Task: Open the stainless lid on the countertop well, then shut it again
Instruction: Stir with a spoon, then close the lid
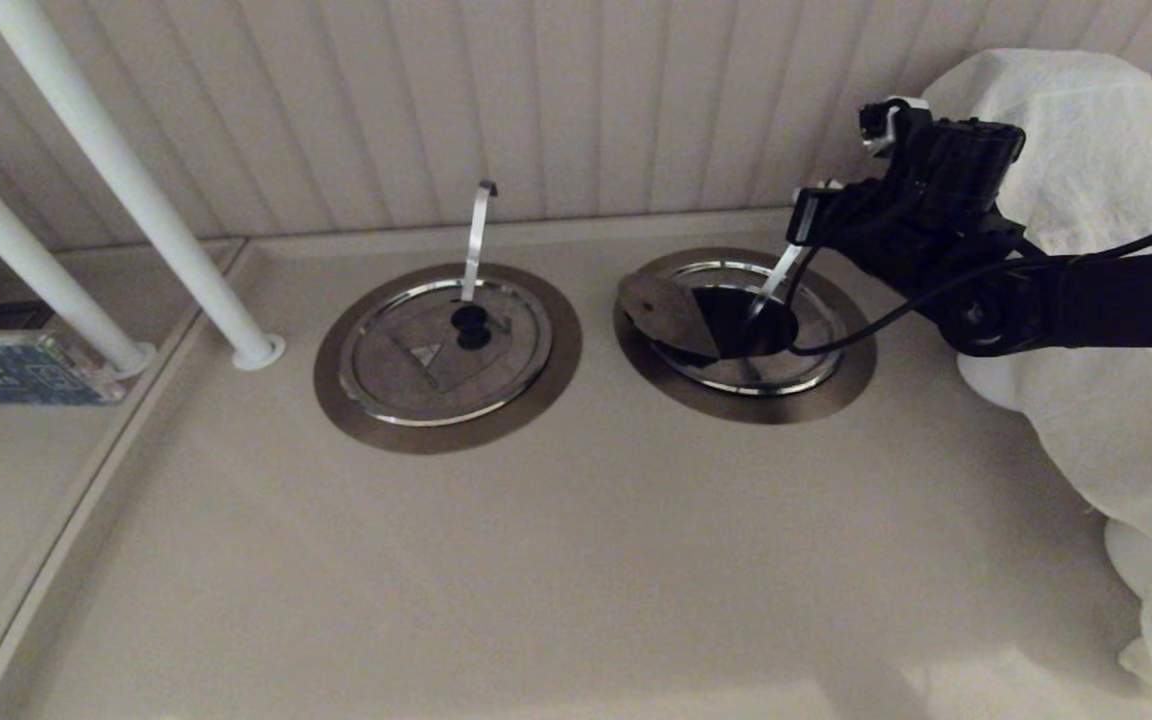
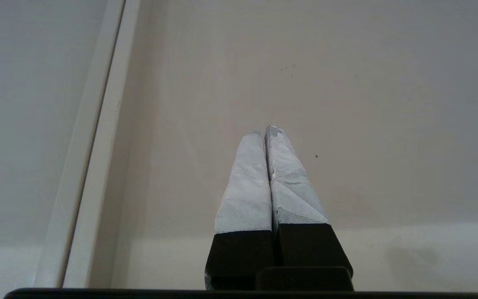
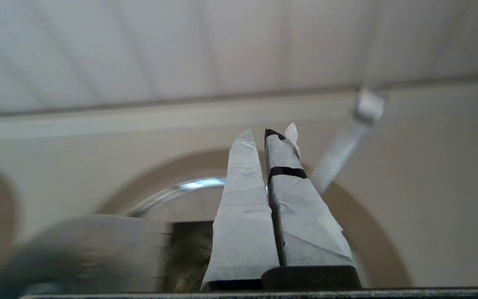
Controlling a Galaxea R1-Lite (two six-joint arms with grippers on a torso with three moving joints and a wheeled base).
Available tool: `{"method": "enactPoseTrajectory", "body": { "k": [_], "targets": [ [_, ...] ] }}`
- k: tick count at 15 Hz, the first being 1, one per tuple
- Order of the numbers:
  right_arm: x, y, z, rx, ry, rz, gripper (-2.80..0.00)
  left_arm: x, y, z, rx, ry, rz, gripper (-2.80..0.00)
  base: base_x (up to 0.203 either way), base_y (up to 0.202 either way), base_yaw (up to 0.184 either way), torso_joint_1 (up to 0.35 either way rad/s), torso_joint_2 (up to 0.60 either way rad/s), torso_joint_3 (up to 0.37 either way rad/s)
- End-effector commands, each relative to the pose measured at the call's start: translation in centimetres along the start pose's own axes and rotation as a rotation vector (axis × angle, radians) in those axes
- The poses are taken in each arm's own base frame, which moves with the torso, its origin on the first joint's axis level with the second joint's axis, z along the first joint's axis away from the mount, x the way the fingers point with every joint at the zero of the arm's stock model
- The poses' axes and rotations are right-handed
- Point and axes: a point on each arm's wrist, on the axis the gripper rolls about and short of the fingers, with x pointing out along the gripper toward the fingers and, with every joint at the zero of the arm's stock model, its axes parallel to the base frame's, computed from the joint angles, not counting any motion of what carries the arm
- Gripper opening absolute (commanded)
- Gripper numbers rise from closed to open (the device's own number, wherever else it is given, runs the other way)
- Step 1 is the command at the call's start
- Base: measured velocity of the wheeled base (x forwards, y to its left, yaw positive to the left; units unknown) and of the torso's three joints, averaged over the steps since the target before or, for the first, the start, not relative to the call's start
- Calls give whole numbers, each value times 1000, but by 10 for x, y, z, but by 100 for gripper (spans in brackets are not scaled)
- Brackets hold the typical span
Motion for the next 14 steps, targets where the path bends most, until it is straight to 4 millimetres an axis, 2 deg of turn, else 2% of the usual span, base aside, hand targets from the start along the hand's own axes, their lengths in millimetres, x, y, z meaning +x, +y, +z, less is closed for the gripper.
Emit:
{"method": "enactPoseTrajectory", "body": {
  "k": [1, 3, 7, 10, 12, 14],
  "targets": [
    [-11, 7, 10, 4, -29, 19, -280, 0, 0, 0, 0, 0, 1, -280, 0, 0, 0, 0, 0, 0],
    [-18, 20, 11, 7, -28, 50, -280, 0, 0, 0, 0, 0, 1, -280, 0, 0, 0, 0, 0, 0],
    [-21, 27, 10, 3, -14, 67, -280, 0, 0, 0, 0, 0, 1, -280, 0, 0, 0, 0, 0, 0],
    [-29, 28, 6, -44, 143, 70, -280, 0, 0, 0, 0, 0, 1, -280, 0, 0, 0, 0, 0, 0],
    [-47, 39, 18, -59, 237, 105, -280, 0, 0, 0, 0, 0, 1, -280, 0, 0, 0, 0, 0, 0],
    [-68, 62, 17, -74, 322, 179, -280, 0, 0, 0, 0, 0, 1, -280, 0, 0, 0, 0, 0, 0]
  ]
}}
